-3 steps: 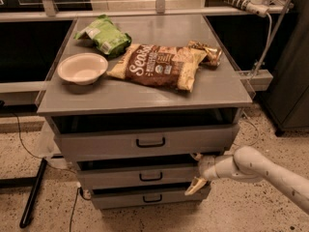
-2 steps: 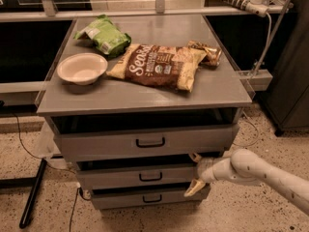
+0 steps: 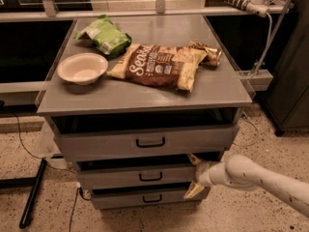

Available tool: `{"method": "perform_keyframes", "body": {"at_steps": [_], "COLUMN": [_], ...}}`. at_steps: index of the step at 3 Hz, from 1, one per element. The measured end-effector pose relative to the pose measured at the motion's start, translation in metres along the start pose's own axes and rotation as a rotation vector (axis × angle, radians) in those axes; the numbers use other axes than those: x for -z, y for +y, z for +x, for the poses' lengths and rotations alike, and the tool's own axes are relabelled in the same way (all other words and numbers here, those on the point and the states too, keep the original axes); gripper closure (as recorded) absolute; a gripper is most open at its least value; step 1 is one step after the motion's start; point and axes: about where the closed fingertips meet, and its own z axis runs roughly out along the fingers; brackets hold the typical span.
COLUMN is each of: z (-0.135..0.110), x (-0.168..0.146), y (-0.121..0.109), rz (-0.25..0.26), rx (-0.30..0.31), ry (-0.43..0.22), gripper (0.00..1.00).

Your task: Open middle drawer

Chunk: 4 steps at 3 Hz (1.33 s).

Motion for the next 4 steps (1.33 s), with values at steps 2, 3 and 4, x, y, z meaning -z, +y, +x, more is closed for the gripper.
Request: {"method": "perform_keyframes", "body": {"at_steps": [2,3,4], "z": [0.0109,0.0109,0.0064], "x": [-0.0077,-0.0077,-0.0030], "y": [-0.0052,-0.0052,-0.0082], "rz": [0.009,0.009,0.009], "rx": [-0.008,-0.008,-0.008], "ry": [0.040,0.040,0.040], "gripper": [0.19,0.41,0.65]}}
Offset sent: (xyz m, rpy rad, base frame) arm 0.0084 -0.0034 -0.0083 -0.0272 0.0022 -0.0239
